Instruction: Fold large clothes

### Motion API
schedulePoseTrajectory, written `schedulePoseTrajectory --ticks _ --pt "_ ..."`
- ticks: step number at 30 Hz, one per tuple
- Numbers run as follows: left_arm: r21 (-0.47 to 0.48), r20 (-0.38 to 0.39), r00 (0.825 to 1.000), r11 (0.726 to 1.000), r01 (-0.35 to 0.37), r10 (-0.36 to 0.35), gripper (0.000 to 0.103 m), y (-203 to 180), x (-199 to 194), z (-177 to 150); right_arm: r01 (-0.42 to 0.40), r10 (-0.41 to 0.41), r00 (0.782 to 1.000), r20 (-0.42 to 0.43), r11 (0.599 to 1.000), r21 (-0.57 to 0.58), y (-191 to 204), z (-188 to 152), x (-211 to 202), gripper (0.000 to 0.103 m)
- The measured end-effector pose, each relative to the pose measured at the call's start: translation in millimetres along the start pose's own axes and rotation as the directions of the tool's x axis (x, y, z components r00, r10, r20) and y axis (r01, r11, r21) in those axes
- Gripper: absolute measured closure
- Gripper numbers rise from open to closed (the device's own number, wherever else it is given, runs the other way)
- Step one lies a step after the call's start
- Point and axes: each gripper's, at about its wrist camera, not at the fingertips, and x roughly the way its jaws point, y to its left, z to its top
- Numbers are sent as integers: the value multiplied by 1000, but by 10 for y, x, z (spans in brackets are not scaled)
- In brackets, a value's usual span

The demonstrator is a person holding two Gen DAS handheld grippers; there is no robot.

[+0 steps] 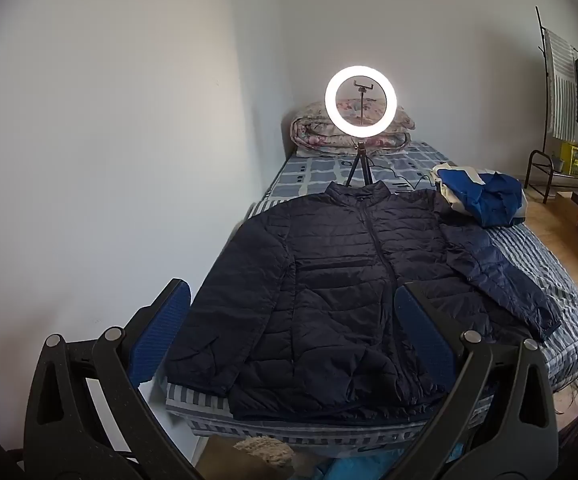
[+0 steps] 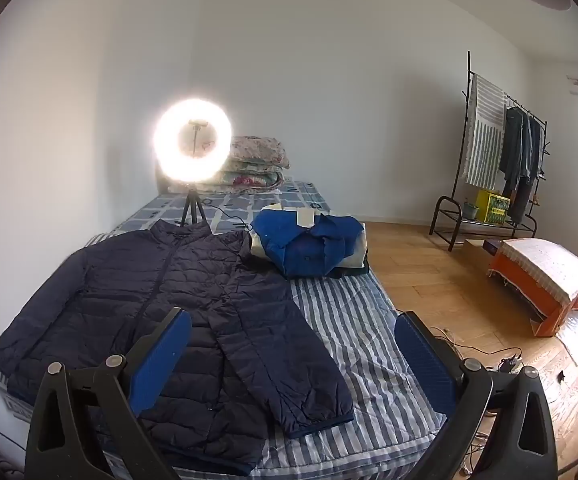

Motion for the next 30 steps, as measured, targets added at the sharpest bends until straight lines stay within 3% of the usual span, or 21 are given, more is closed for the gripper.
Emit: schedulePoseTrajectory --ticks 10,12,30 --pt "-33 21 1000 999 -18 19 0 158 -9 72 6 -6 1000 8 1000 -6 -1 -7 -11 0" --pt "-24 32 999 999 -31 32 0 14 -108 73 3 -3 1000 8 1000 -6 -4 -9 -9 0" --pt "-27 44 998 999 -40 42 0 38 -137 149 12 -12 1000 11 1000 -13 -11 -5 -13 0"
